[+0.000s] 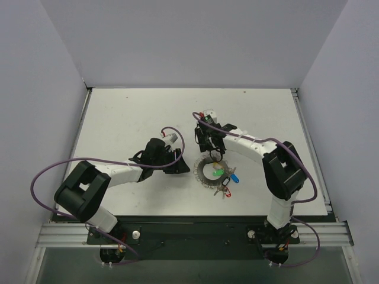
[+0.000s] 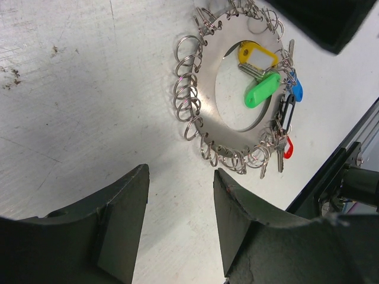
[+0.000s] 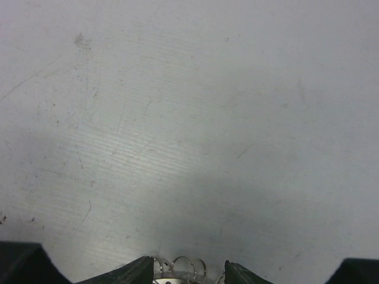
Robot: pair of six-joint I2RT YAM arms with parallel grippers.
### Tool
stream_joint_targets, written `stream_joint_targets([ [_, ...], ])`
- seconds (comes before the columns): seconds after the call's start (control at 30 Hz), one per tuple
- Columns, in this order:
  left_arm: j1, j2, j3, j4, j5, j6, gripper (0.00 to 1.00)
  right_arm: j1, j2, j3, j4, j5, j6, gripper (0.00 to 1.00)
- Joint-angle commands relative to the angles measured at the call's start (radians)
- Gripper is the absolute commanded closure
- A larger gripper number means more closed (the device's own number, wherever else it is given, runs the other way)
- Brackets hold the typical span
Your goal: Put the keys on the keyring
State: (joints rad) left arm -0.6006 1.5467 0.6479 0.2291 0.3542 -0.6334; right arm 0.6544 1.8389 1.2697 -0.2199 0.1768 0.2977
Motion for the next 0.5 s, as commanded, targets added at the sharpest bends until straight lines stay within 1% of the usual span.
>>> stream_joint_targets([
  [0.0,0.004,0.009,0.033,0.035,0.019,0.018,0.43,-0.058,-0.084,-0.044,-0.035,0.03,0.047,0.49],
  [0.17,0.004,0.015,0.035,0.041,0.019,0.012,0.43,-0.096,-0.076,-0.067,-0.039,-0.025,0.083,0.5],
  [0.23,0.004,0.013,0.033,0.041,0.017,0.014,0.43,-0.113,-0.073,-0.067,-0.042,-0.074,0.092,0.5],
  [0.47,0.002,0.01,0.029,0.041,0.028,0.012,0.43,-0.114,-0.047,-0.063,-0.045,-0.129,0.093,0.51],
])
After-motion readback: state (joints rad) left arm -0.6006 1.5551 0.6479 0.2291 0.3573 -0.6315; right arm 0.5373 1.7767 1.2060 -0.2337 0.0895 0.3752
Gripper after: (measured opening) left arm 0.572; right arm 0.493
